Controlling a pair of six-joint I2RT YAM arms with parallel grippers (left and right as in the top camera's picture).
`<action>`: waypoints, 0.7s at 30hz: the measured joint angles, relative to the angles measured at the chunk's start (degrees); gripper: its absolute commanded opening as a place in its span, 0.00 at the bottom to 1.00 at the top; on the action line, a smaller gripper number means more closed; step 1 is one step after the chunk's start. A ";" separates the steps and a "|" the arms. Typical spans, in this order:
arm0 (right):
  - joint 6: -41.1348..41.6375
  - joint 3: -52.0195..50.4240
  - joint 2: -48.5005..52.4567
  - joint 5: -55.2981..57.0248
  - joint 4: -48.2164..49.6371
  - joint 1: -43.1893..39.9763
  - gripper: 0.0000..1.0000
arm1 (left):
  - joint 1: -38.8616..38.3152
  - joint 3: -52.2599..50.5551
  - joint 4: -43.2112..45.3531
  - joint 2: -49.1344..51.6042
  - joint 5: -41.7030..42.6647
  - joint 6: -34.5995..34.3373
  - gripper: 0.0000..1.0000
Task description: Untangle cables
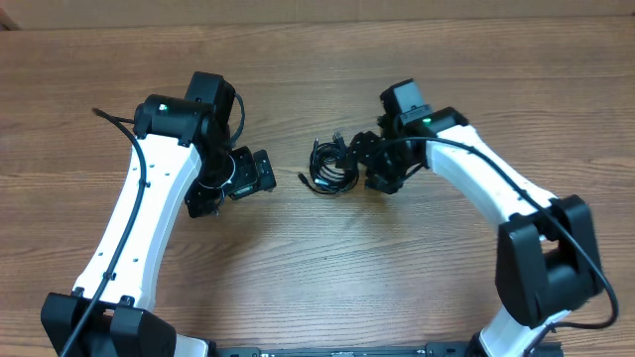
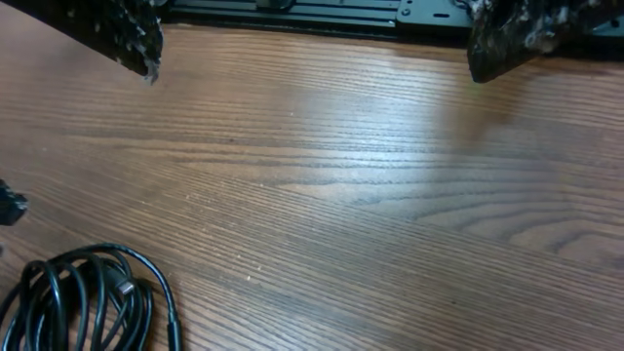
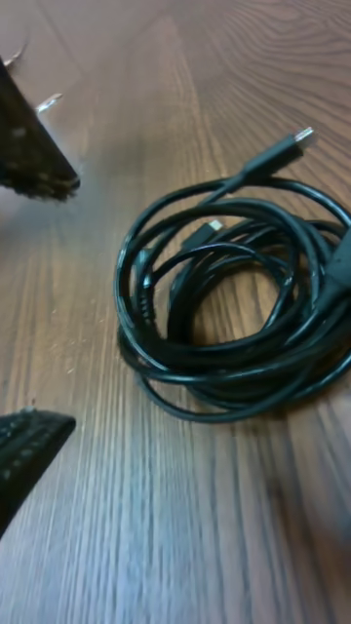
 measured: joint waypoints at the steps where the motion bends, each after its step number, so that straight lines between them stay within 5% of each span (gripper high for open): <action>1: 0.79 0.00 0.17 0.68 0.07 0.31 0.61 | 0.00 0.00 0.00 0.00 -0.13 -0.02 0.99; 21: 10.05 0.00 0.22 13.09 1.07 5.25 0.54 | 0.00 0.00 1.11 0.00 -0.72 -1.31 1.00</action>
